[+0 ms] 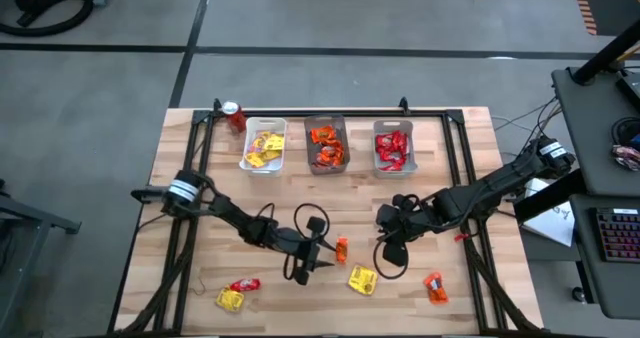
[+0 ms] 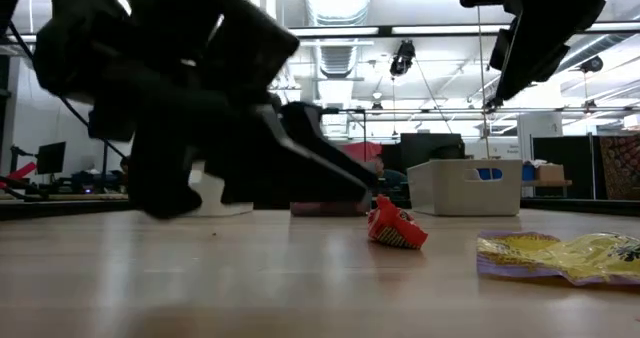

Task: Sort candy
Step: Put the orange chocolate into the black bin

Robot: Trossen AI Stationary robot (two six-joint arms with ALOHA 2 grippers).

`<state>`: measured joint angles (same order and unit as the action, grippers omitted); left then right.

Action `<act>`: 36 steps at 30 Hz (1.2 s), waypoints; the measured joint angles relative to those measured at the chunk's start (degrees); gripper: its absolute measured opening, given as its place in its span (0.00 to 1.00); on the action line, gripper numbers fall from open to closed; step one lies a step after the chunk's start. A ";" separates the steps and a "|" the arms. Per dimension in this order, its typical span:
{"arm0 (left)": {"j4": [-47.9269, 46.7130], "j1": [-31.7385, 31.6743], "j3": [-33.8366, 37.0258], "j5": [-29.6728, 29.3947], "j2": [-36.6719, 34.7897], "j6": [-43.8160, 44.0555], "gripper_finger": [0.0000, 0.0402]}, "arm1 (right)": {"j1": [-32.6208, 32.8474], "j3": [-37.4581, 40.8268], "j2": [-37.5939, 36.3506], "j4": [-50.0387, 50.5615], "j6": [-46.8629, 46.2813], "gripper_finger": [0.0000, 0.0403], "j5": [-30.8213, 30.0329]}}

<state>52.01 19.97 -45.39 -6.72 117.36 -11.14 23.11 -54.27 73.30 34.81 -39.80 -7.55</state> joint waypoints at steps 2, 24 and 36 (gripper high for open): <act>0.06 -0.08 -0.79 0.00 1.68 0.06 0.42 | 0.00 0.37 0.00 0.04 -0.12 0.24 0.02; 0.52 -1.79 -5.04 -0.31 7.74 5.57 0.13 | 0.00 1.10 0.00 -1.26 -1.05 0.24 -2.95; 0.88 -2.01 -2.67 -0.50 4.12 1.54 0.00 | 0.00 1.12 0.00 -1.27 -1.03 0.24 -3.11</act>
<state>52.89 17.96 -48.06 -7.22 121.48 -9.60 23.11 -53.15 73.30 33.54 -40.83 -10.66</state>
